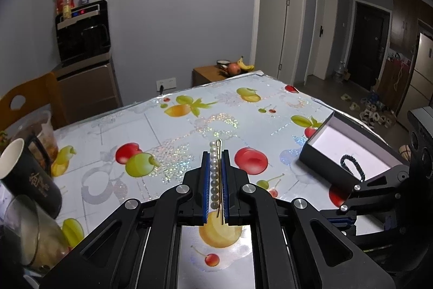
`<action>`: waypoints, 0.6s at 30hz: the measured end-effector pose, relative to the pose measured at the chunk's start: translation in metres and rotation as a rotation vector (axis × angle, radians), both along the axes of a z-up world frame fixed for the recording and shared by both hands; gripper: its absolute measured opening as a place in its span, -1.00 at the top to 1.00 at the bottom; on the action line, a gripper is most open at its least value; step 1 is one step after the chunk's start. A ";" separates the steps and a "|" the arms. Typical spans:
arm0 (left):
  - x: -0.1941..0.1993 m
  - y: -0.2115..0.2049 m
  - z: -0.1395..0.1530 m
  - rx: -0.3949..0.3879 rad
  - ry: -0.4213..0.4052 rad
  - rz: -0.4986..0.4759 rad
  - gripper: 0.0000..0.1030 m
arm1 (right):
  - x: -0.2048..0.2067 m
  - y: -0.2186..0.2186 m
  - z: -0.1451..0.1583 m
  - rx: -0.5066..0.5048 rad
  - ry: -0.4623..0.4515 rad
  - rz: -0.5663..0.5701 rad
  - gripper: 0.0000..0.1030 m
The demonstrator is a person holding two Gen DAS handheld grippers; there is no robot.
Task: Organize jewelry
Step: 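Carry the pearl pin and hair tie over the box and open both tools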
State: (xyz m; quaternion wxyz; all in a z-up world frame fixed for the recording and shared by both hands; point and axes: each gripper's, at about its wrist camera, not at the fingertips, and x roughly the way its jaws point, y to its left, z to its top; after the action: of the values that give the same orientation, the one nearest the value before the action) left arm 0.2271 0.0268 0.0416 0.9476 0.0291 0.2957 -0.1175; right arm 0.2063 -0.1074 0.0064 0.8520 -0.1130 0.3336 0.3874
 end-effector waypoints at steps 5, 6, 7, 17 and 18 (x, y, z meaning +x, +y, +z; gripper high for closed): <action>-0.003 -0.010 0.003 -0.007 -0.011 -0.025 0.85 | 0.000 -0.005 0.004 0.009 -0.011 -0.008 0.96; -0.004 -0.013 0.003 -0.011 -0.013 -0.032 0.85 | 0.000 -0.006 0.005 0.011 -0.011 -0.007 0.96; -0.005 -0.015 0.004 -0.018 -0.014 -0.040 0.85 | -0.001 -0.009 0.007 0.016 -0.020 -0.018 0.96; -0.019 -0.063 0.013 -0.007 -0.046 -0.138 0.85 | 0.003 -0.056 0.026 0.067 -0.064 -0.091 0.96; -0.021 -0.068 0.014 -0.017 -0.052 -0.146 0.85 | 0.003 -0.061 0.028 0.071 -0.071 -0.103 0.96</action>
State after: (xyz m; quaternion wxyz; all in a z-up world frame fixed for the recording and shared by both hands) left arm 0.2064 -0.0416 0.0560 0.9440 0.0455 0.2672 -0.1882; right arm 0.2093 -0.1687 0.0345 0.8854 -0.0790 0.2947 0.3507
